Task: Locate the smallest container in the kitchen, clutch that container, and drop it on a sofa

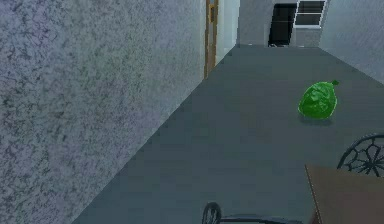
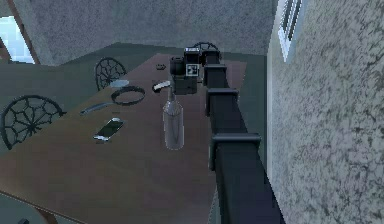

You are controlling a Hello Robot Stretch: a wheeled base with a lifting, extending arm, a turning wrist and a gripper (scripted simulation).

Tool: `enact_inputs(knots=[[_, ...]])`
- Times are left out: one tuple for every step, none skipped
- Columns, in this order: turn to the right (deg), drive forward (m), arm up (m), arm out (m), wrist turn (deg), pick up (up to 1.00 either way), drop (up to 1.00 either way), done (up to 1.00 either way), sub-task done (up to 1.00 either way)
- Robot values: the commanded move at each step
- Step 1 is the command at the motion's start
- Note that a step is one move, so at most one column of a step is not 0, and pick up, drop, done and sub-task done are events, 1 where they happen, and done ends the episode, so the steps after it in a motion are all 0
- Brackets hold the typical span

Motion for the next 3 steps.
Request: enact_inputs(knots=[[0.0,0.00,0.00,0.00,0.0,1.00,0.00,0.00,0.00],[0.0,0.00,0.02,0.00,0.0,0.00,0.00,0.00,0.00],[0.0,0.00,0.00,0.00,-45.0,0.00,0.00,0.00,0.00]])
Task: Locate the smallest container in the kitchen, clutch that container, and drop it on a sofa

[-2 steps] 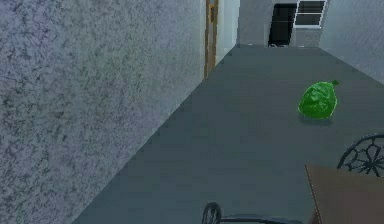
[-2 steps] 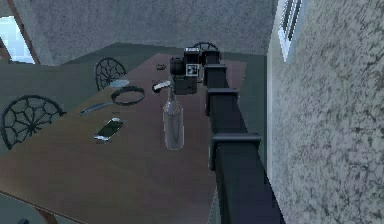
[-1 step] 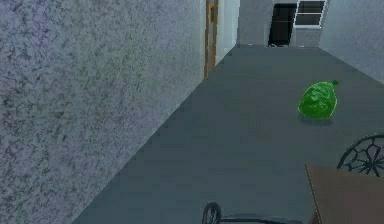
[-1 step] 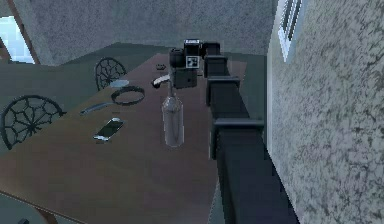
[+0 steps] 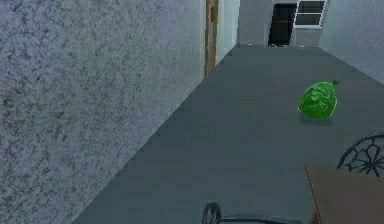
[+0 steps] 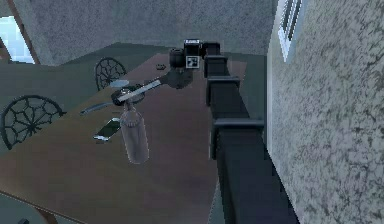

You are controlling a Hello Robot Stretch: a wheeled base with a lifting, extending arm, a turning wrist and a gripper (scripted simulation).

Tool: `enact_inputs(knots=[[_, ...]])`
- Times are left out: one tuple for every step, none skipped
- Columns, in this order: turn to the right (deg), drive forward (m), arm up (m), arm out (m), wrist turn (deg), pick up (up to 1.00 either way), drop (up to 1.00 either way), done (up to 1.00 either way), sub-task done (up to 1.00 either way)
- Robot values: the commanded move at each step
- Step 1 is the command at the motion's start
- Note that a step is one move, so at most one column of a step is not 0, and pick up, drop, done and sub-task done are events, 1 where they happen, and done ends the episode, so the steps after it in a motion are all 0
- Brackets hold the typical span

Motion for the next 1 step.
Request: enact_inputs(knots=[[0.0,0.00,0.00,0.00,-45.0,0.00,0.00,0.00,0.00]])
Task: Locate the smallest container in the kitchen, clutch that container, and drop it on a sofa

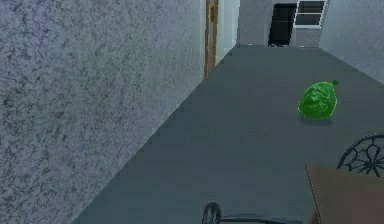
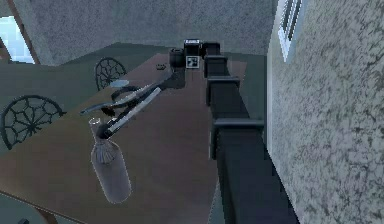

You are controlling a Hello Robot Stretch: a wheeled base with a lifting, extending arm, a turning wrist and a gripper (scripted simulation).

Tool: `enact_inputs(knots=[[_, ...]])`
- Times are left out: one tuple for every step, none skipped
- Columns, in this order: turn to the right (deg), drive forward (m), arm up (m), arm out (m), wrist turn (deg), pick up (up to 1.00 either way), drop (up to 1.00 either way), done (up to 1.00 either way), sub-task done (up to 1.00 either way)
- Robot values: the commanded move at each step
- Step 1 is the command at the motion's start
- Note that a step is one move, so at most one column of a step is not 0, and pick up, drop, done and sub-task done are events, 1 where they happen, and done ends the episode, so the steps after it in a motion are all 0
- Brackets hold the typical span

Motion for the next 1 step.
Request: enact_inputs(knots=[[0.0,0.00,0.00,0.00,-24.0,0.00,0.00,0.00,0.00]])
